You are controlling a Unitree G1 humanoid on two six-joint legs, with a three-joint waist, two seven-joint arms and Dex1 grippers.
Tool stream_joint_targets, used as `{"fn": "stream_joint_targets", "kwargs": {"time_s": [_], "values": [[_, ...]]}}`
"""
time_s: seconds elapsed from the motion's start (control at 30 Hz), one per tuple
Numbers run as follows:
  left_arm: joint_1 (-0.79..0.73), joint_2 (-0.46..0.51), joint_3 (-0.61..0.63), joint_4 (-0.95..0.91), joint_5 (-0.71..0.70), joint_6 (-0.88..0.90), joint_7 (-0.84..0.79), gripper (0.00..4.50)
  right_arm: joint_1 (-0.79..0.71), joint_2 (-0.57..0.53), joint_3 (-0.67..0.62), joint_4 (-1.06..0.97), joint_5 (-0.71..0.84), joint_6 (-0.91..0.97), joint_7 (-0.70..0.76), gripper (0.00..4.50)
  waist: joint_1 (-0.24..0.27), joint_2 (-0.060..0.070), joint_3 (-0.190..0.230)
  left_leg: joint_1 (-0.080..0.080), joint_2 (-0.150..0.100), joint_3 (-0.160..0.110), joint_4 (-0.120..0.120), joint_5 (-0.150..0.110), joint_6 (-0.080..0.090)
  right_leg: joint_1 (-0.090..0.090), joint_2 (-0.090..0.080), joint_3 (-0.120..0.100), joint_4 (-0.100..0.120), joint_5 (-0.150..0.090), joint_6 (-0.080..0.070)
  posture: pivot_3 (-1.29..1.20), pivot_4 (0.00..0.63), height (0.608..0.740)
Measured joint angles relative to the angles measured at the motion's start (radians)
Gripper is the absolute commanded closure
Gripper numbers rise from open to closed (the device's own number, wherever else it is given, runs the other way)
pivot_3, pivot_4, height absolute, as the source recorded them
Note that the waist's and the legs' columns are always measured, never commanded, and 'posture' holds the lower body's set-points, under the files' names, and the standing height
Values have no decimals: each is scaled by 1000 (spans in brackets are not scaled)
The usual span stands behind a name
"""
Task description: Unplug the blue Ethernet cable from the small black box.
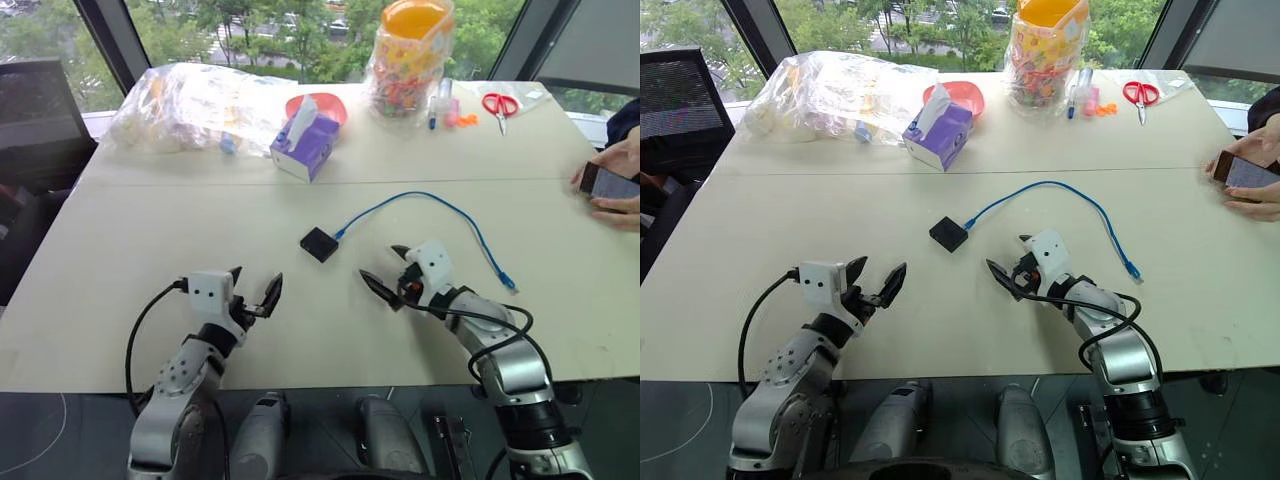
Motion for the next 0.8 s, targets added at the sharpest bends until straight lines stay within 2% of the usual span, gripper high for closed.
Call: {"fn": "stream_joint_targets", "kwargs": {"time_s": [0.23,0.4,0.6,0.8], "values": [[-10,6,-4,15,-28,-3,-43,84,-15,-6,-8,3,-1,-2,1,0,0,0,0,0,0,0,0,0,0,0,0,0,0,0,0,0,150,726],[-3,57,1,2,-80,37,-93,84,-42,-46,-9,4,0,-2,37,0,0,0,0,0,0,0,0,0,0,0,0,0,0,0,0,0,150,726],[-23,101,8,-16,-142,94,-137,84,-117,-97,-11,26,14,-2,111,0,1,0,0,1,0,0,0,0,0,1,0,0,1,0,0,0,150,726],[-103,160,53,-14,-214,159,-177,84,-204,-195,12,45,40,11,257,0,-2,1,0,2,0,0,0,0,0,2,0,0,1,0,0,0,150,726]]}}
